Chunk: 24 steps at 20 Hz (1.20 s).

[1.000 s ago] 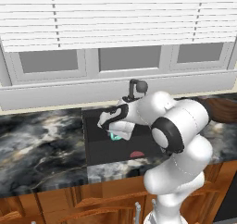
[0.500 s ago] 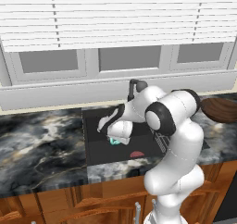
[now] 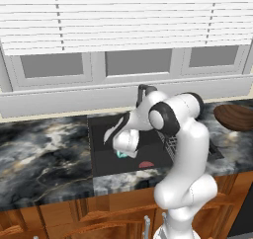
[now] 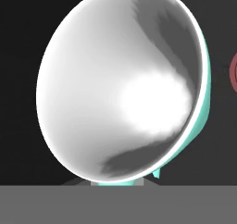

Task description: Pick the mug and place it in the sink. Pick the bowl and place it in the open cabinet and then close the cabinet.

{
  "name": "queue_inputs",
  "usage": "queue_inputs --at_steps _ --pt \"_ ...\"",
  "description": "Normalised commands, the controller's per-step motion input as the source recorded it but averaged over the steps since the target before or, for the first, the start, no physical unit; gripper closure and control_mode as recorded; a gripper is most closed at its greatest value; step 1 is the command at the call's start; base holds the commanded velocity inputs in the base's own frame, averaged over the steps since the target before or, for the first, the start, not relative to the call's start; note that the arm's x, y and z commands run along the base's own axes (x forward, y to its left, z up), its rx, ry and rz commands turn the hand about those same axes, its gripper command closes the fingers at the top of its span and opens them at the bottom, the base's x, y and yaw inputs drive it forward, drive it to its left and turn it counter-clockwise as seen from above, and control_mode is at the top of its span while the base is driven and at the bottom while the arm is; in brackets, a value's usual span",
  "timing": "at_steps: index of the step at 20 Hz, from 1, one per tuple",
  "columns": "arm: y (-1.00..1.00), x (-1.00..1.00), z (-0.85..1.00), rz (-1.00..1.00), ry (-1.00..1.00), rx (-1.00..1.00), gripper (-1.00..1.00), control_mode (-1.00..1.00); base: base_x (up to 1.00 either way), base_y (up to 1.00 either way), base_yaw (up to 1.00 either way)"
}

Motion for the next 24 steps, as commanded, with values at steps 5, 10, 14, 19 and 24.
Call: queue_inputs --at_steps 5,10,14,19,24 --pt "0.00 0.27 -0.26 0.00 -0.02 0.00 1.00 -1.00 0.00 0.00 0.00" --pt "0.00 0.41 -0.16 0.00 0.00 0.00 1.00 -1.00 0.00 0.00 0.00" --pt "0.00 0.43 -0.20 0.00 0.00 0.00 1.00 -1.00 0.00 0.00 0.00" --pt "0.00 0.21 -0.21 -0.01 0.00 0.00 1.00 -1.00 0.00 0.00 0.00" --pt "0.00 0.11 -0.24 -0.03 0.00 0.00 1.00 -1.00 0.00 0.00 0.00"
